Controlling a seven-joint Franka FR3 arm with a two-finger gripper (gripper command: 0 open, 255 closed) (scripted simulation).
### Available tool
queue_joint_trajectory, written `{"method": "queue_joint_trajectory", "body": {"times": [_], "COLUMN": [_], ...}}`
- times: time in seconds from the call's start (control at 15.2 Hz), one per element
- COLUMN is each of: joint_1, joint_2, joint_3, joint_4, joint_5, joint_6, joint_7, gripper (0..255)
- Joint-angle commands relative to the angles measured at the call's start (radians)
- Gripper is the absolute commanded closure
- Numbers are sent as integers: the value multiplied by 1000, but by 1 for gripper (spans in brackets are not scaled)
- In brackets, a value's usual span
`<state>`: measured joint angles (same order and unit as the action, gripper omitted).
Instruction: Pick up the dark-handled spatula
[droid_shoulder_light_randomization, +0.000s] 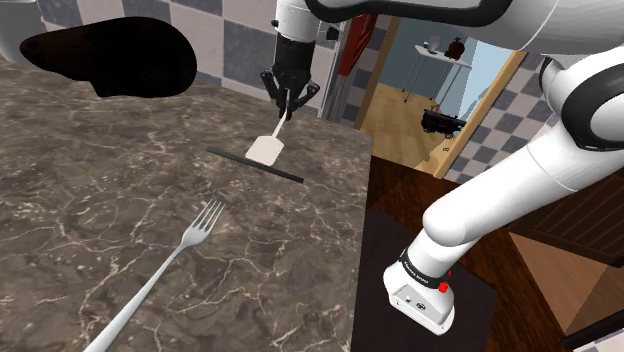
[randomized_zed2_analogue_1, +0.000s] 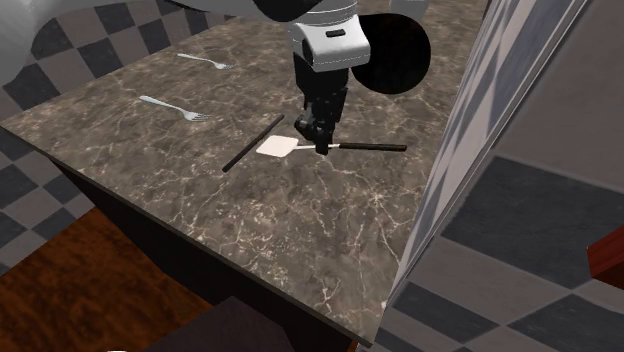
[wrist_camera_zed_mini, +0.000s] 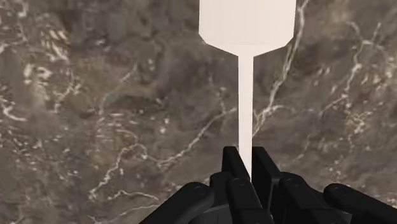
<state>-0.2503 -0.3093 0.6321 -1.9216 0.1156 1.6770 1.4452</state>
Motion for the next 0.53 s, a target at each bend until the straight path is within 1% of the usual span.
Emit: {"method": "queue_joint_trajectory", "body": {"times": [0.0,0.33,0.46], "joint_1": [-2,-7,-7], "joint_2": [6,22,23], "joint_3": [-1,-1,-1], "joint_4": [31,112,114], "joint_5": [-4,-14,-14], "joint_6": [-26,-93,-95], "joint_7": [1,5,6], "gripper": [255,255,255]}}
